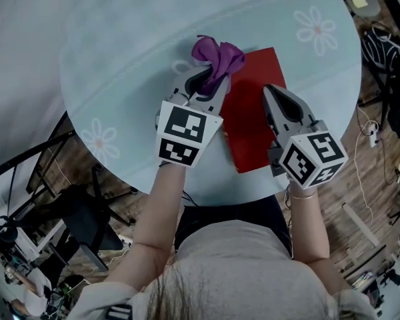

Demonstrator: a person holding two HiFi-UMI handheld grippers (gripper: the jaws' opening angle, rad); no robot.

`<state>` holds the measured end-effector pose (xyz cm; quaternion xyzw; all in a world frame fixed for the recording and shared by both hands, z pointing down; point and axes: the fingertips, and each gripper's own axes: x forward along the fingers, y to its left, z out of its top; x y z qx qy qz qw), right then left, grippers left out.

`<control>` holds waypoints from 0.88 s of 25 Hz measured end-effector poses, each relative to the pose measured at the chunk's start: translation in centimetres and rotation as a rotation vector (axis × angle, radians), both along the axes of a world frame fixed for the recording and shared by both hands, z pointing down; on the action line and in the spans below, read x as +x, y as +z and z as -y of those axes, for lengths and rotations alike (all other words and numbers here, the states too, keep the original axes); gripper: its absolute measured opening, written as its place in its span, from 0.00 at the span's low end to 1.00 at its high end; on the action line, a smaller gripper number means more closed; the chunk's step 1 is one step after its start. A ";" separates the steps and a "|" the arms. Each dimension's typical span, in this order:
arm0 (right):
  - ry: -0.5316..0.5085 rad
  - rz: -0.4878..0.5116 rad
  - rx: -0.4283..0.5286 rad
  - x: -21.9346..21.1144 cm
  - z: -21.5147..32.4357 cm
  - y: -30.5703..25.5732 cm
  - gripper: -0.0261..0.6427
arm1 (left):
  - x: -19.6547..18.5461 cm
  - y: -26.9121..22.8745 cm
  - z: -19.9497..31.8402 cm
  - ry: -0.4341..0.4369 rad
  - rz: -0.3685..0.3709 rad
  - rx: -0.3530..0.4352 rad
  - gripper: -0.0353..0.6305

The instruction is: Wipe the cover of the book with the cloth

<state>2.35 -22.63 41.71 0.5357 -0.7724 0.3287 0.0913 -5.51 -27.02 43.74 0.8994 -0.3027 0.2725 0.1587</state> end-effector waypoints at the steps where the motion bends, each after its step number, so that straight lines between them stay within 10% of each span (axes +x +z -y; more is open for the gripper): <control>1: 0.001 0.000 -0.001 0.0 -0.2 0.1 0.07 | 0.1 0.1 -0.1 0.005 0.006 0.004 0.21; 22: -0.076 -0.001 -0.011 2.3 -2.1 0.6 0.07 | 0.7 0.6 -0.9 0.123 0.078 -0.053 0.21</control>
